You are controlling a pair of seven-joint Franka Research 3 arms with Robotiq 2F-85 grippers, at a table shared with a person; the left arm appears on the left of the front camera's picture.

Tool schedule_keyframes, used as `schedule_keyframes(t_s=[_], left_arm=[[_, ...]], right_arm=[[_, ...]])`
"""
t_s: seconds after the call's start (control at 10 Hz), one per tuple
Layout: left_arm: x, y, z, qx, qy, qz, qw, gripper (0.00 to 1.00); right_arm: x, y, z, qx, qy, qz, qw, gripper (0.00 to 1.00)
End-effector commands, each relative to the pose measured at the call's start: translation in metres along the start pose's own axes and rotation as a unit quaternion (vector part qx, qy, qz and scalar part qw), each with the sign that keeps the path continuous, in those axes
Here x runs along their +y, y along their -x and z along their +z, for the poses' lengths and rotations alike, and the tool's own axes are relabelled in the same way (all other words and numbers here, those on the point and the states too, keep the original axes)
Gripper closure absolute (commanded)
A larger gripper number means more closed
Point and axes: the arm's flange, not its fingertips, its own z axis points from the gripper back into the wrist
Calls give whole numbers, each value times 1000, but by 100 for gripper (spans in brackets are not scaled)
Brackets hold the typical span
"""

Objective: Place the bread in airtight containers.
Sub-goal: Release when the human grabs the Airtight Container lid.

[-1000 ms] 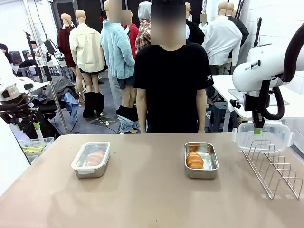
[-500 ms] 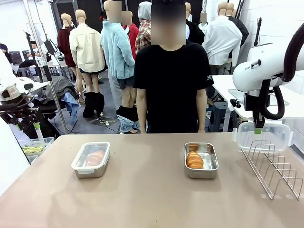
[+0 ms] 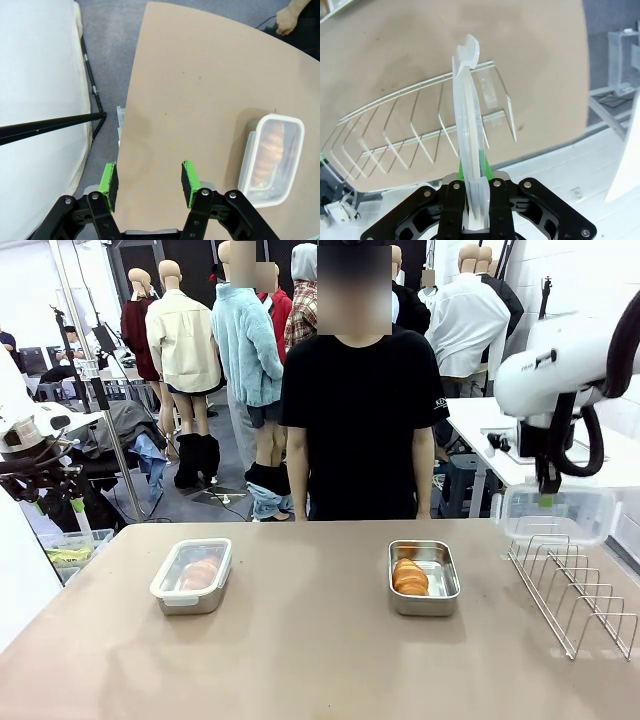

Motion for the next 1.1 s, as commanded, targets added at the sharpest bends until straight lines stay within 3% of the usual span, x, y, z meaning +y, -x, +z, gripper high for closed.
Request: schedule_keyframes(t_s=[0.0, 0.2, 0.3, 0.4, 0.7, 0.8, 1.0], left_arm=[[-1, 0, 1, -1, -10, 8, 1000, 33], [-1, 0, 1, -1, -10, 8, 1000, 33], [-1, 0, 1, -1, -10, 8, 1000, 33], [-1, 0, 1, -1, -10, 8, 1000, 33], [-1, 0, 1, -1, -10, 8, 1000, 33], [-1, 0, 1, -1, -10, 8, 1000, 33], [-1, 0, 1, -1, -10, 8, 1000, 33]], right_arm=[[8, -1, 57, 0, 40, 2, 999, 100], [17, -14, 112, -2, 55, 22, 998, 100], [13, -23, 133, -18, 55, -9, 998, 100], [-1, -34, 156, -67, 23, -106, 992, 100], [-39, -63, 175, -190, -115, -275, 935, 100], [-51, -74, 171, -204, -129, -321, 916, 100], [-70, -91, 152, -182, -167, -357, 901, 100]])
